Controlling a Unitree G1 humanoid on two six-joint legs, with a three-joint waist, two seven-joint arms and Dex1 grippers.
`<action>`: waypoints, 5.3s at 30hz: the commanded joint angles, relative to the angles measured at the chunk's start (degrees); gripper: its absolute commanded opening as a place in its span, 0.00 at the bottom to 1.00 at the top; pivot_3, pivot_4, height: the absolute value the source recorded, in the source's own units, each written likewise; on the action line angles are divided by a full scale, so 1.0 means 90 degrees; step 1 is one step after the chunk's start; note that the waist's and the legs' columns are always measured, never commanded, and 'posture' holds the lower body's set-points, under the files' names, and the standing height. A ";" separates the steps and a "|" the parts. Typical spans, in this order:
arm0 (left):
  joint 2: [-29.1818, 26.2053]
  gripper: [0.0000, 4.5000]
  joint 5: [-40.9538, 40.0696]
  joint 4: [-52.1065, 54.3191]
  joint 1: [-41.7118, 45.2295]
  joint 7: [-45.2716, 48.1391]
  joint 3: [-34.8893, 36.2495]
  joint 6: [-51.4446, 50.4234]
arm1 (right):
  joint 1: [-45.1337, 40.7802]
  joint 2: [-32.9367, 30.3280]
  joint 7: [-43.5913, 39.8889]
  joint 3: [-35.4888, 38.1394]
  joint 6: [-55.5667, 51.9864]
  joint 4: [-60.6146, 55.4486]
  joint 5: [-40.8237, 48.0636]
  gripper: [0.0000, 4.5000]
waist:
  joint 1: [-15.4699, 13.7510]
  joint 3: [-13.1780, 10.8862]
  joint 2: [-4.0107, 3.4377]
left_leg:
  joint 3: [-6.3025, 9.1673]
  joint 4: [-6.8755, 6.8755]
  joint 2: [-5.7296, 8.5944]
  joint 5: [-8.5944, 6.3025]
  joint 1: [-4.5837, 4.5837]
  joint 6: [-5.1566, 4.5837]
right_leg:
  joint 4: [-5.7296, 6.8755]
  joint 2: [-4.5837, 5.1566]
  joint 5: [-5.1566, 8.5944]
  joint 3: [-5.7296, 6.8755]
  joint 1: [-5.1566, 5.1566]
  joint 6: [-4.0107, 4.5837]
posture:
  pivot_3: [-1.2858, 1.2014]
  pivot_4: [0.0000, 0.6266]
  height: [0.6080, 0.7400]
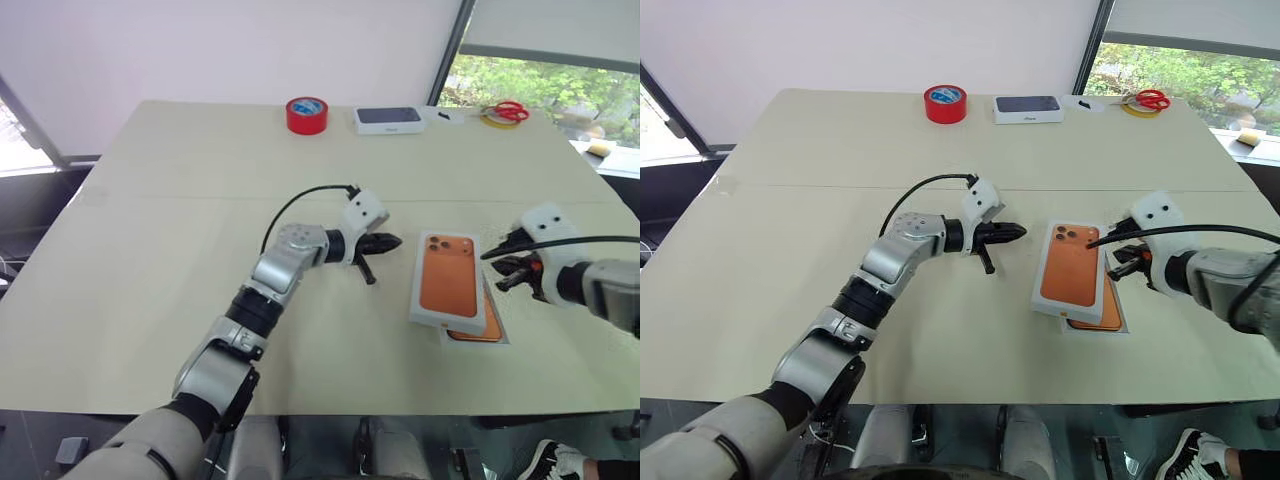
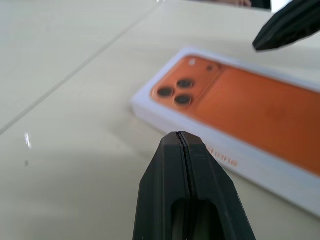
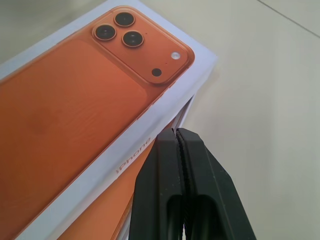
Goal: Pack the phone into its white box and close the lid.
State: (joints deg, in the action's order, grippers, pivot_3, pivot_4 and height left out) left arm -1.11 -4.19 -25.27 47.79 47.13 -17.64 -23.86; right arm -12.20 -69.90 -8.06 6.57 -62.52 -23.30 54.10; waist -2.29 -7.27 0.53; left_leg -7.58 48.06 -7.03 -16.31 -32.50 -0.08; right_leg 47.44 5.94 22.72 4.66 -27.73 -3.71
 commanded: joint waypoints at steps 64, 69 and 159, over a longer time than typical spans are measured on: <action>0.0700 0.00 0.0261 -0.0087 0.0238 0.0593 -0.0805 -0.0197 | 0.0841 0.1324 -0.1740 0.0989 -0.0718 -0.0755 -0.3085 0.01 | 0.0001 0.0001 -0.0008 | 0.0004 0.0004 0.0001 -0.0003 0.0008 -0.0004 | -0.0004 0.0002 0.0001 0.0002 0.0012 0.0003 | 0.52 0.24 0.22; 0.0600 0.00 0.0179 0.0113 0.0182 0.0663 -0.0816 -0.0275 | 0.0933 0.1311 -0.1854 0.1125 -0.0489 -0.0523 -0.3249 0.01 | 0.0008 0.0001 -0.0008 | 0.0003 0.0004 0.0001 -0.0003 0.0008 -0.0004 | -0.0004 0.0002 0.0001 0.0001 0.0013 0.0003 | 0.52 0.24 0.22; 0.0420 0.00 -0.0304 0.0167 0.0412 -0.0470 0.0867 0.0295 | 0.1118 0.3193 -0.1786 0.2269 0.1419 -0.1790 -0.3279 0.01 | 0.0022 -0.0001 -0.0018 | 0.0009 0.0001 0.0006 -0.0009 0.0032 -0.0013 | -0.0012 0.0005 0.0001 0.0006 0.0039 0.0001 | 0.52 0.24 0.22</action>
State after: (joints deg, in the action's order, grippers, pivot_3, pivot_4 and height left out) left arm 3.16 -5.20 -26.87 51.31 45.13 -13.23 -22.80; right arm -0.20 -42.27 -25.80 26.15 -51.13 -39.62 24.18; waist -2.10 -7.27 0.37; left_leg -7.51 48.06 -6.98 -16.39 -32.21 -0.19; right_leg 47.34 5.98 22.73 4.71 -27.38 -3.71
